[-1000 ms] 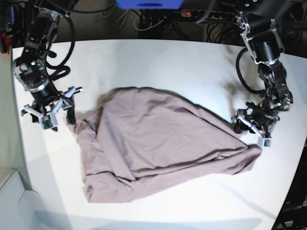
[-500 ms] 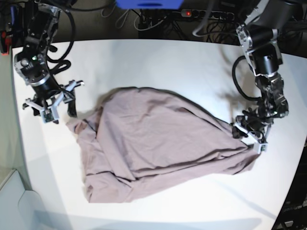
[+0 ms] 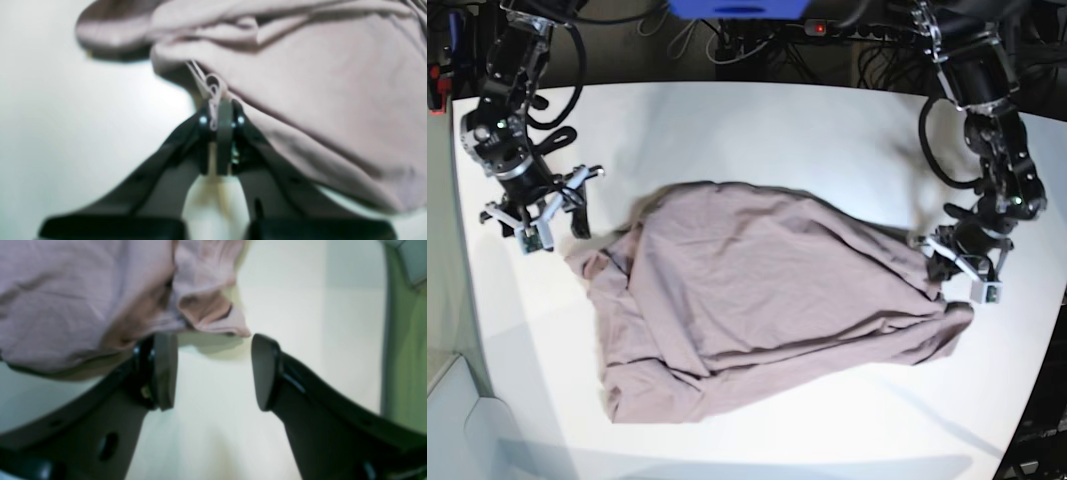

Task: Layout the t-shirt on the table in an organized manner, then fold the t-shirt properly
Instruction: 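Grasp the shirt edges with both grippers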

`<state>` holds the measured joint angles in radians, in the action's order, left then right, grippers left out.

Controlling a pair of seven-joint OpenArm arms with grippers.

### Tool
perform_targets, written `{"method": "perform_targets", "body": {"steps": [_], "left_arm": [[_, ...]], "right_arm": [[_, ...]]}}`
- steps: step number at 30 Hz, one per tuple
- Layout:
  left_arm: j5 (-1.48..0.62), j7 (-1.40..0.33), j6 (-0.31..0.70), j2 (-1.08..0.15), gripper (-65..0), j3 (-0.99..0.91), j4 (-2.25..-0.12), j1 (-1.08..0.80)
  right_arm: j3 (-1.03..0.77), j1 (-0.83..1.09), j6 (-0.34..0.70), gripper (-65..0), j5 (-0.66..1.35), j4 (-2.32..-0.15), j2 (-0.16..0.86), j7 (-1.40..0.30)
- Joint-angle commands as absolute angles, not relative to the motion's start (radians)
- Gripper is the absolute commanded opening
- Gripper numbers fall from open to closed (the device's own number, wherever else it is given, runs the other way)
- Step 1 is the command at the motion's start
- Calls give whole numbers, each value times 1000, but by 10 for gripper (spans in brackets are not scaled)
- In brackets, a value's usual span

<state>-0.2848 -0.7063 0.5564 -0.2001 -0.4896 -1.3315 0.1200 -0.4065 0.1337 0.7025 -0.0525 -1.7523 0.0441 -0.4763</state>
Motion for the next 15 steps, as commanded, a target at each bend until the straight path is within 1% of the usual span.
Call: {"method": "perform_targets", "body": {"steps": [1, 5, 7, 11, 15], "left_arm": [[-325, -696, 565, -214, -648, -507, -1405, 111], [-378, -796, 565, -208, -649, -628, -1613, -5], [-395, -828, 565, -208, -649, -693, -1670, -42], [-420, -871, 572, -209, -649, -811, -1724, -94], [-420, -885, 573, -213, -649, -889, -1718, -122]], "right_arm": [[-409, 122, 698, -292, -38, -1762, 58, -449], [-406, 97, 698, -291, -35, -1715, 64, -449], [-406, 82, 698, -291, -35, -1682, 65, -447], [-406, 41, 698, -285, -36, -1627, 65, -447], [-404, 1, 698, -231, -38, -1584, 65, -449]]}}
